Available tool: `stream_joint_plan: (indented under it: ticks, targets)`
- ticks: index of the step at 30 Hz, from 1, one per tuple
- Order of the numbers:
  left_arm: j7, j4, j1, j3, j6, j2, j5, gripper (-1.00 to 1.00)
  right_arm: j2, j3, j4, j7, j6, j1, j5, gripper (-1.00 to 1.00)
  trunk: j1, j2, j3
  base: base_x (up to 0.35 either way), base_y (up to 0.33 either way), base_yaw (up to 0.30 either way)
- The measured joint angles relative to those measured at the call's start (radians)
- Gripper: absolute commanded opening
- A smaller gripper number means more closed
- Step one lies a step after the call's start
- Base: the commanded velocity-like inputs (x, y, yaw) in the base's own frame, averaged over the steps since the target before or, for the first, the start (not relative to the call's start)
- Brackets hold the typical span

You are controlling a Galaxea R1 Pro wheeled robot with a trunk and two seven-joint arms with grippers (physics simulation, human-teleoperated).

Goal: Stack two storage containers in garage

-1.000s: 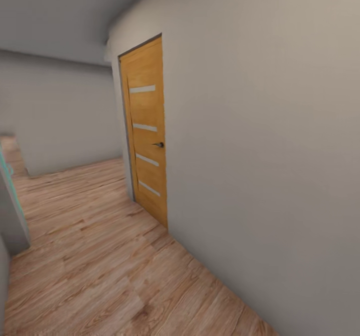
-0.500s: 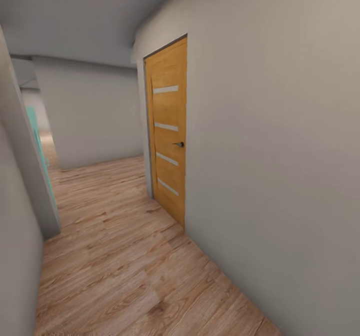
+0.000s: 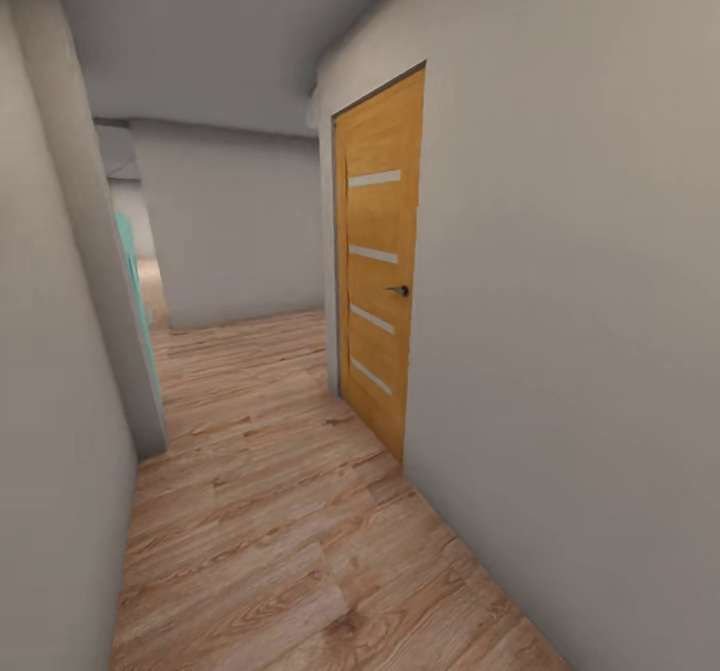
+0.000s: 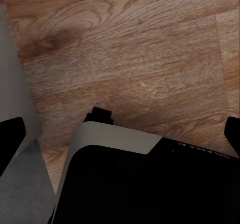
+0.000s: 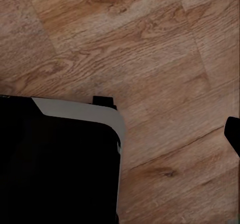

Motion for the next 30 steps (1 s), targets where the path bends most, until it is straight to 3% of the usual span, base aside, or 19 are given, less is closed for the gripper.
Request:
stream_joint_plan:
  ticks: [12, 30]
  targets:
    - [0.0, 0.0, 0.0, 0.0, 0.0, 0.0, 0.001, 1.0, 0.001, 0.0, 0.0, -0.001, -0.004, 0.0, 0.004, 1.0, 0.0, 0.0, 0.0, 0.319, 0.0, 0.04]
    - [0.0, 0.0, 0.0, 0.0, 0.0, 0.002, 0.001, 1.0, 0.001, 0.003, 0.0, -0.001, -0.004, 0.0, 0.003, 1.0, 0.0, 0.0, 0.0, 0.322, 0.0, 0.256]
